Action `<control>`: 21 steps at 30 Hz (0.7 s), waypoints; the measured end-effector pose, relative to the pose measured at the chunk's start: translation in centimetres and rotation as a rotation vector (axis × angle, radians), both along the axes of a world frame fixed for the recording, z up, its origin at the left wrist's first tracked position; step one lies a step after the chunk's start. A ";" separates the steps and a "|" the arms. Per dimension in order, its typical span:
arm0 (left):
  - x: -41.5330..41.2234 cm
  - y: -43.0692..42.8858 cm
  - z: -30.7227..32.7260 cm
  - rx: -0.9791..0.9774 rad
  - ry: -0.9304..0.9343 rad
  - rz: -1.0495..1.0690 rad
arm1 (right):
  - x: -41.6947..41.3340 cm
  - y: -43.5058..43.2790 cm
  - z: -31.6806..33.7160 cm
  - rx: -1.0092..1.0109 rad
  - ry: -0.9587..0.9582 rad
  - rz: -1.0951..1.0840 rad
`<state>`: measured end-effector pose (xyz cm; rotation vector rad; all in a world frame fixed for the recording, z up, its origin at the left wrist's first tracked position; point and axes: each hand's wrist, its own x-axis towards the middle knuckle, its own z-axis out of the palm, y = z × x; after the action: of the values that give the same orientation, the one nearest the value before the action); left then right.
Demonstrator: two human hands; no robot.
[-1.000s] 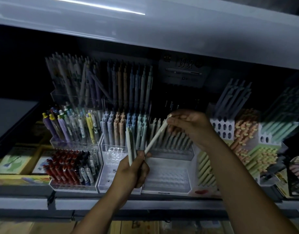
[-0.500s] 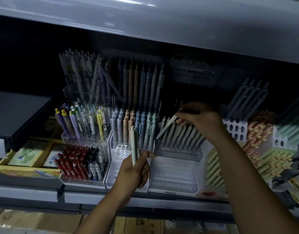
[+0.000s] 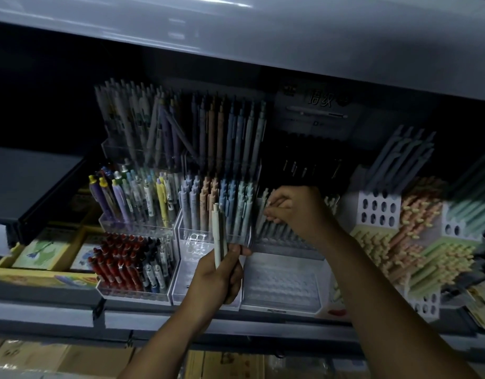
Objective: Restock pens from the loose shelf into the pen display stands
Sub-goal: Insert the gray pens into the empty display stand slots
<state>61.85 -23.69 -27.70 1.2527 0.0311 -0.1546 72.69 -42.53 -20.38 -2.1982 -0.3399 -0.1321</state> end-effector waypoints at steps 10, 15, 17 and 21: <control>-0.2 0.0 0.3 0.019 0.003 -0.001 | -0.2 0.6 -0.6 -0.140 -0.066 -0.015; -0.6 -0.2 0.7 0.060 -0.009 -0.039 | -0.6 0.5 -1.0 -0.143 -0.061 0.018; -0.8 -0.2 0.9 0.069 -0.017 -0.064 | -0.8 0.2 -0.7 -0.140 -0.065 0.007; -1.0 -0.5 1.3 0.027 -0.033 -0.086 | -1.9 0.0 0.6 -0.031 -0.085 -0.019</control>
<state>60.88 -24.23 -26.44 1.2843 -0.0490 -0.2090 70.83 -42.57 -19.78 -2.2310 -0.3707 -0.2324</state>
